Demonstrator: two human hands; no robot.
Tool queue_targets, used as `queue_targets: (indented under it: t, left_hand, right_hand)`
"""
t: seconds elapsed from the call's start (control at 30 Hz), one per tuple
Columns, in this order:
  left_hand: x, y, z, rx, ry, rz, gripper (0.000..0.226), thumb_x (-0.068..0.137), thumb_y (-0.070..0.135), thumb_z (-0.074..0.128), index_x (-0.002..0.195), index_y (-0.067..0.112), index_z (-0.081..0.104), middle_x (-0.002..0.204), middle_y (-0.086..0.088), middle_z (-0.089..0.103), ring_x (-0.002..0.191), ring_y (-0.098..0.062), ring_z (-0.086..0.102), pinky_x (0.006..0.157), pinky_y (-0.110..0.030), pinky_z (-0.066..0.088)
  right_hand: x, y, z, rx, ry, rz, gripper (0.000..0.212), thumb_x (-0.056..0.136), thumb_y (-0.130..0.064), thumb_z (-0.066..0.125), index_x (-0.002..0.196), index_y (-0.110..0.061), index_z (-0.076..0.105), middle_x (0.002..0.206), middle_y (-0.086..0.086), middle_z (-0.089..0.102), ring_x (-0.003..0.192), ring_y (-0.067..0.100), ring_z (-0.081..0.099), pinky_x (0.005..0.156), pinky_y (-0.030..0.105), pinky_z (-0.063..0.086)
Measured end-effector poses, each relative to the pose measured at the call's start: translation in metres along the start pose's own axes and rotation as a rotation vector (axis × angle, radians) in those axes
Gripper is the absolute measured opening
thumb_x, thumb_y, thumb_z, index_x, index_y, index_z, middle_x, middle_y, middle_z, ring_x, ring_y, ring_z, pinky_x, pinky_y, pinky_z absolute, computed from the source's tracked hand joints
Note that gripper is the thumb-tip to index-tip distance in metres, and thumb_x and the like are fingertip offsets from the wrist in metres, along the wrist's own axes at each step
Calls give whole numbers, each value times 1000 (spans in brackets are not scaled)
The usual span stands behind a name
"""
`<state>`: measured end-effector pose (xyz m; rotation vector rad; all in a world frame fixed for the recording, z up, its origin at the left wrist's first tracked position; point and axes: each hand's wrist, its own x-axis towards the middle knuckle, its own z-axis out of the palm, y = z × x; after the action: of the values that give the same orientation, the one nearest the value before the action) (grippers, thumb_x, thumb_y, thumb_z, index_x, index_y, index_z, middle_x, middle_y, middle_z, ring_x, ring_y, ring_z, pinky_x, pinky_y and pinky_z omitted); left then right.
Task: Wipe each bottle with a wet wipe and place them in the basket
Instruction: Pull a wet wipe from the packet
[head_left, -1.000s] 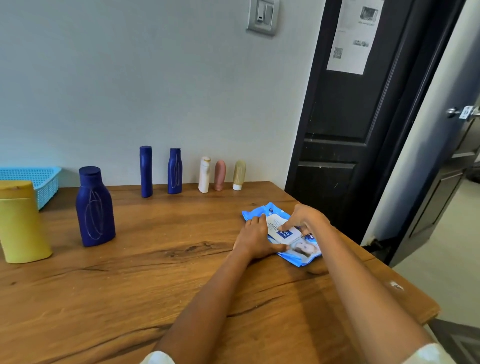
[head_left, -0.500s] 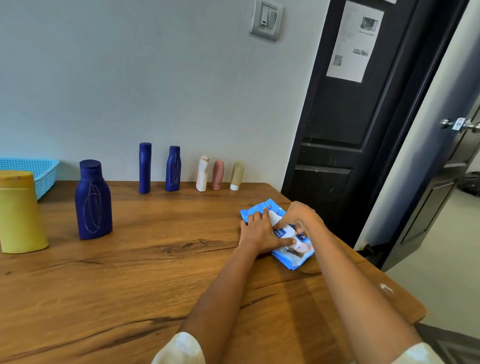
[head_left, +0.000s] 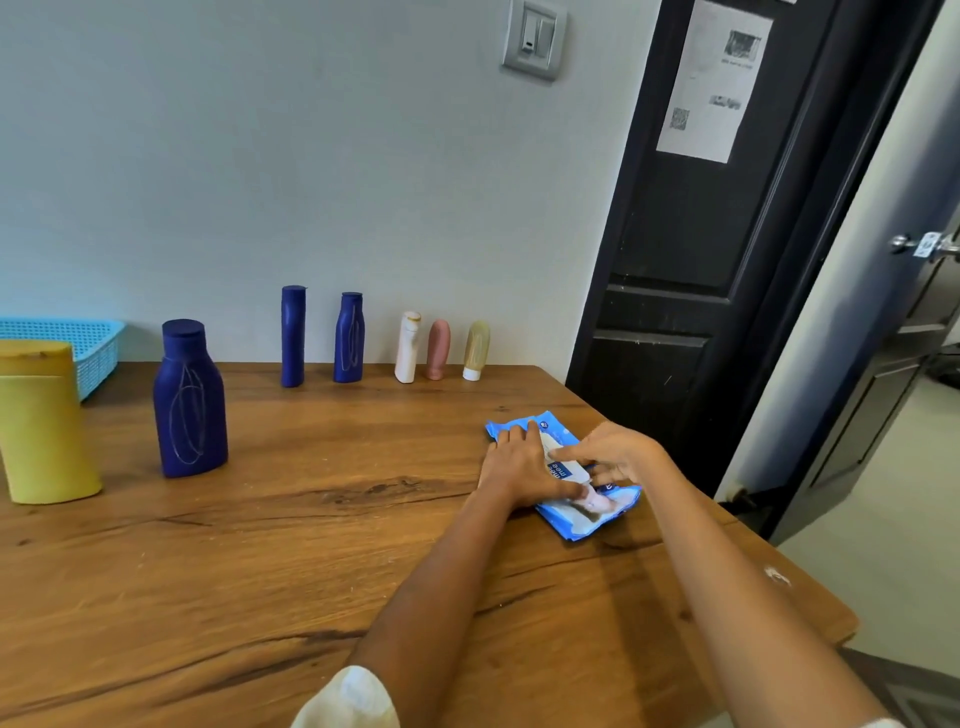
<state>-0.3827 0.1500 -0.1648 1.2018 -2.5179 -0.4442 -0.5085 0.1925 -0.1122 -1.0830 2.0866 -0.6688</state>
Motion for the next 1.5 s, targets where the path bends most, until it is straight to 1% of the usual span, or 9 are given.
queue_targets:
  t: [0.13,0.33,0.47,0.63,0.83,1.07,1.27,1.37,1.5]
  left_hand:
    - [0,3,-1,-34,-41,-42,123,67,70,64,150,6,-1,155,-13,22,140,-29,25,111,-41,30]
    - [5,4,-25,-120,-153,-78,113,68,64,70,149,9,14,158,-10,12,142,-28,21,109,-41,30]
    - [5,1,-34,-222,-202,-69,114,72,53,73,150,13,0,157,-14,7,144,-31,12,112,-46,24]
    - [-3,-20,-29,-539,-90,-36,97,69,38,81,142,17,20,145,-10,26,132,-23,33,104,-35,39]
    - [-13,-38,-26,-805,-84,-38,108,67,28,83,144,25,8,154,-8,20,138,-22,30,107,-35,37]
    - [-17,-41,-25,-840,-49,-25,107,67,25,84,144,25,9,155,-5,17,140,-22,28,109,-36,35]
    - [-18,-41,-25,-862,-23,-23,109,66,23,84,144,26,8,155,-5,18,138,-22,31,107,-36,38]
    - [-18,-41,-24,-866,-23,-25,110,65,23,85,144,26,8,154,-6,20,137,-22,33,108,-38,38]
    - [-20,-41,-24,-860,-16,-30,111,65,25,85,145,27,8,154,-8,23,138,-22,32,109,-40,37]
  right_hand:
    - [4,-23,13,-449,88,73,60,80,-32,70,126,-4,44,111,14,60,96,22,63,89,35,54]
    - [-1,-47,19,-638,201,0,49,79,-27,70,120,-8,51,110,11,58,102,25,61,89,34,52]
    - [2,-40,13,-509,148,-42,44,80,-28,71,110,-2,54,99,12,60,88,24,63,79,32,55]
    - [2,-13,1,-6,-27,-47,67,83,-65,51,108,-4,61,107,16,64,100,31,63,90,41,52]
    - [-1,-10,0,-145,-10,-96,30,91,-21,61,116,-4,64,121,13,61,108,24,60,86,32,53]
    - [5,-14,8,-393,48,-169,22,84,-19,69,101,-5,69,113,7,64,101,20,62,83,31,56]
    - [-9,-20,-12,-458,-198,-236,20,85,-18,67,105,-16,70,107,-4,65,100,10,59,75,19,50]
    - [-9,-12,-11,-525,-140,-312,6,84,-18,69,84,-23,71,87,-11,67,88,5,59,70,16,45]
    - [-2,-3,-7,-533,-82,-377,10,91,-16,58,86,-21,65,94,-9,62,95,7,57,79,22,48]
